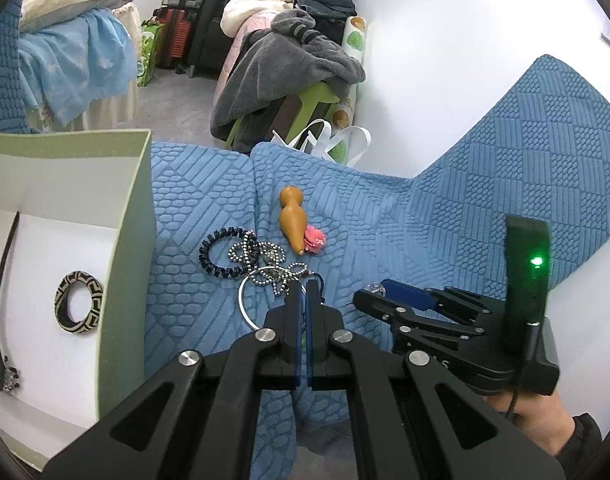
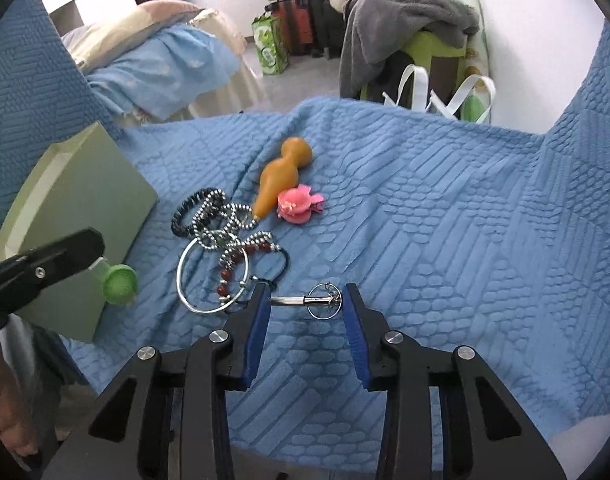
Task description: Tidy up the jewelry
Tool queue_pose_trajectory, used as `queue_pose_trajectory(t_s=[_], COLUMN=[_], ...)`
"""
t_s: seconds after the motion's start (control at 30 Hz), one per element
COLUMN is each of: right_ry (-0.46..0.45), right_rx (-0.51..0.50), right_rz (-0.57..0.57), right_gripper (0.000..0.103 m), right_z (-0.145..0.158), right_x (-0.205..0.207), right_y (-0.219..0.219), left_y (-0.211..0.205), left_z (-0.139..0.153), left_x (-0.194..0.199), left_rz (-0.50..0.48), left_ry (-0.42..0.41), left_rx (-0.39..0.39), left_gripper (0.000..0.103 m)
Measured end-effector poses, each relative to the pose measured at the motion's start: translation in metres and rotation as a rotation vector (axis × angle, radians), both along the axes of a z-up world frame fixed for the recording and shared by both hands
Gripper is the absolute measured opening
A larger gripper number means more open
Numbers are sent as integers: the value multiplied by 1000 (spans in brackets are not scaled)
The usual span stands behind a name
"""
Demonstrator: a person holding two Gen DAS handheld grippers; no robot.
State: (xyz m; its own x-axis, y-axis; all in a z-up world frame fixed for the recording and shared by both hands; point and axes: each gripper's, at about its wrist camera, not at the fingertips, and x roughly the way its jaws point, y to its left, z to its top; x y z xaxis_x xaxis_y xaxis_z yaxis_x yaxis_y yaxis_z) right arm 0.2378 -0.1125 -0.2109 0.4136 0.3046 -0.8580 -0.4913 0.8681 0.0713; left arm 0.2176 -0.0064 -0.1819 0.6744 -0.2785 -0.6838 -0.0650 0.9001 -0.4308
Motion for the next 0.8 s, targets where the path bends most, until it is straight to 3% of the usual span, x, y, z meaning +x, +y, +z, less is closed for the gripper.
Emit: queue_pose_trajectory(t_s=[0.33, 0.8], right_ry=[-57, -203], right_rx=[16, 94], right_rz=[-88, -98], right_gripper=[34, 34], right_z=[50, 173], right_x=[-12, -28], right_y=[-1, 30], left_y=[-1, 39], left_z=[36, 126], left_x=[-5, -18], left_rz=[-10, 31], left_ry=[-35, -133], left_rx=[14, 120], left_gripper=[0, 0])
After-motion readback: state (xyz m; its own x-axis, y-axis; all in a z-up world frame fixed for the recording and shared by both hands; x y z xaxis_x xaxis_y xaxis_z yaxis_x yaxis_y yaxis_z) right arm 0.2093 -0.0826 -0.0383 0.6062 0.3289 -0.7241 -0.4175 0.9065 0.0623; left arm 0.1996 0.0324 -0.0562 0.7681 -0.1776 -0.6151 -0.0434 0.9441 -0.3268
